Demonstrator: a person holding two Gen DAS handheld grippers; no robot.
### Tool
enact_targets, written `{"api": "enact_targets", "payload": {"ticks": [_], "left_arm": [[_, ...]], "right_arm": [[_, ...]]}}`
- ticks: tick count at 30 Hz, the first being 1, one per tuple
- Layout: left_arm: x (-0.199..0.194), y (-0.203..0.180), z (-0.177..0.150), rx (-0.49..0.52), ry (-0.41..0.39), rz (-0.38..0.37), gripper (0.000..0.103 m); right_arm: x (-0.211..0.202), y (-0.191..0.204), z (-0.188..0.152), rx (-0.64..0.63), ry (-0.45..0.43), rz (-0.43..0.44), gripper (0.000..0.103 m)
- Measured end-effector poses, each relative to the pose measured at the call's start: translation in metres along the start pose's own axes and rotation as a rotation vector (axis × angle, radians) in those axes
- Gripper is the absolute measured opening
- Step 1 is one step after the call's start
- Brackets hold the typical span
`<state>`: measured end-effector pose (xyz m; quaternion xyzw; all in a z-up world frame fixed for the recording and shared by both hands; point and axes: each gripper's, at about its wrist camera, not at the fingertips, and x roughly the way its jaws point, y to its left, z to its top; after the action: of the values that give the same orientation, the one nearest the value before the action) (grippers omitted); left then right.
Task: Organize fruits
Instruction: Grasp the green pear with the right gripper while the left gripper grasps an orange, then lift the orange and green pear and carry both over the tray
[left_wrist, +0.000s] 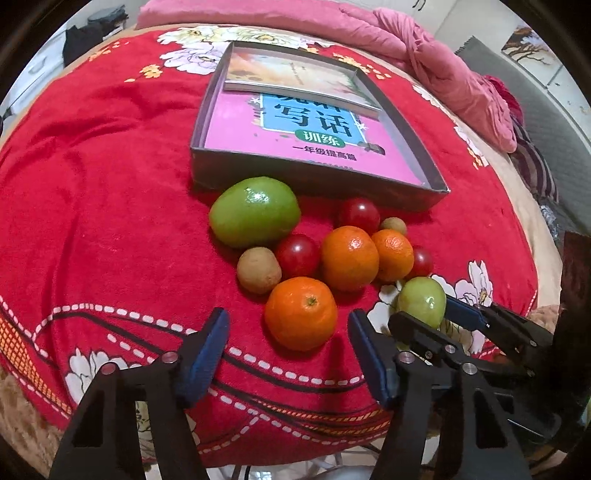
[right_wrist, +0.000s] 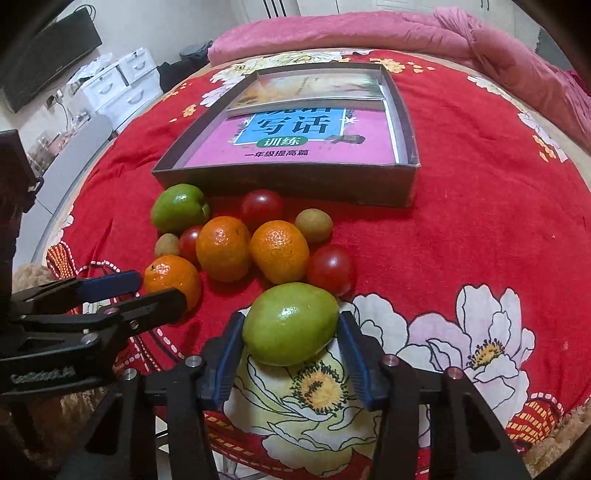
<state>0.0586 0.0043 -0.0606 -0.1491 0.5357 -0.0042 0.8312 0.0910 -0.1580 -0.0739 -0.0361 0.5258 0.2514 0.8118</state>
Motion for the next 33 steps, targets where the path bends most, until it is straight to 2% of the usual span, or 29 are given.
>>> {"api": "enact_targets", "payload": {"ticks": [3,9,16,27,33], "left_arm": [[0.005,-0.003,0.0,0.008,0.016,-0.009,0.054],[0.012,-0.007,0.001,0.028,0.025,-0.016,0.043],[0.003,-0.005,0.002,0.03,0.016,-0.046,0.042],[-0.035,-0.009,0.013,0.057,-0.083,-0.071,0.041],[-0.041,-0.001,0.029,0.022,-0.11,-0.065,0.041]], "right_arm": [[-0.004,-0.003,-0.001,0.013,-0.01,0.004,0.051],[-0.018,-0.009,-0.002,0.027,-0.052,0.008,0.051],[-0.033,-0.009,0.003,0.017,-0.114,0.006,0.051],[-0.043,-0.014,0.012,0.009,-0.169,-0.003,0.051],[-0.048,-0.018,0.022,0.005,-0.21,-0.001,0.051]]}}
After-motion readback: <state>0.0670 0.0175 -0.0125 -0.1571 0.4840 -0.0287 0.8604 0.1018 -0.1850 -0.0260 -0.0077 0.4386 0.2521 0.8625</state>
